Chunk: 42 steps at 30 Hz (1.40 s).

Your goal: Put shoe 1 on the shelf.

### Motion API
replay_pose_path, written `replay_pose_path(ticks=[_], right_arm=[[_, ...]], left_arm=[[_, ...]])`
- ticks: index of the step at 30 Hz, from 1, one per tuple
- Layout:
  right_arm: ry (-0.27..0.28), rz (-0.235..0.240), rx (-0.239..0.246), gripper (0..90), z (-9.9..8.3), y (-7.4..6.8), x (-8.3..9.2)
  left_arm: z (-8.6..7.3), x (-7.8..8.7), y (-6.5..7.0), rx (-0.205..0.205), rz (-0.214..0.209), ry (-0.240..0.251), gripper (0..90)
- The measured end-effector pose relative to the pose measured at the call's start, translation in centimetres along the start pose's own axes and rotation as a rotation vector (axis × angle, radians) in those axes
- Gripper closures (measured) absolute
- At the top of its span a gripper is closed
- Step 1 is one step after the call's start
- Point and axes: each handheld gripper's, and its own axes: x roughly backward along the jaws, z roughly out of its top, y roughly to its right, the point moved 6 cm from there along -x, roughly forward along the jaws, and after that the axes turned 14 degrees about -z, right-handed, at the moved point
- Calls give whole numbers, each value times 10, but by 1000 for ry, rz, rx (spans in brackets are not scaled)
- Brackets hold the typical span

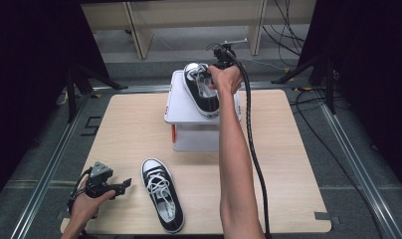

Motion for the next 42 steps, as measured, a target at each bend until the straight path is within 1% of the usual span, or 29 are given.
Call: replay_pose_path(ticks=[1,2,3,5,7,8,9,11,12,13,14,15,16,17,18,19,21,22,23,24,29,30,31,32,33,35,38,39,42], right_arm=[[14,13,20,749,0,3,-1],[-2,16,6,735,0,2,1],[21,24,49,720,1,4,2],[17,22,80,655,2,5,8],[26,28,138,641,0,4,15],[29,37,152,639,0,3,19],[35,48,177,631,-2,2,23],[52,63,201,626,-4,2,33],[73,67,206,626,-4,3,36],[79,62,215,626,-6,3,42],[95,74,251,625,-8,2,46],[94,94,264,626,-11,0,51],[117,135,283,633,-14,-4,57],[100,151,282,635,-18,-6,61],[108,176,314,637,-22,-9,63],[103,188,341,642,-26,-11,65],[93,187,384,654,-33,-11,66],[74,188,383,663,-38,-12,65],[77,197,393,671,-41,-12,62],[65,200,388,681,-43,-12,61],[34,201,429,745,-54,-12,46],[36,208,447,762,-56,-13,44],[25,215,458,789,-58,-15,43],[18,219,474,814,-60,-16,42],[20,200,498,845,-61,-17,41],[15,195,501,874,-60,-19,40],[1,176,513,882,-58,-23,42],[6,163,521,882,-56,-23,43],[20,158,504,882,-49,-31,46]], left_arm=[[0,0,0,1,0,0,165],[0,0,0,1,0,-1,165],[0,0,0,1,1,-1,165],[0,1,0,3,2,0,165],[0,0,1,11,-9,3,165],[0,0,0,3,6,-5,165],[-1,0,0,1,9,-6,165],[-1,0,-1,1,9,-6,165],[-1,0,-1,2,6,-4,165],[-1,0,-1,4,10,-4,165],[-1,0,-2,1,16,-10,165],[-1,0,-2,1,15,-11,165],[-2,0,-2,1,16,-12,165],[-2,0,-2,0,20,-16,165],[-2,0,-2,1,18,-15,165],[-2,0,-2,-1,19,-19,165],[-2,0,-2,0,21,-18,166],[-2,1,-2,-2,23,-20,165],[-2,1,-3,-3,23,-20,165],[-2,1,-3,-2,23,-20,165],[-2,0,-2,0,21,-19,165],[-2,0,-2,-1,21,-20,165],[-2,0,-1,9,10,-7,165],[-2,0,-2,6,23,-14,165],[-2,1,-1,6,14,-15,165],[-3,2,-2,-11,17,-41,165],[-2,0,-2,1,26,-18,165],[-2,0,-2,1,23,-18,165],[-3,-1,-2,3,23,-18,165]])
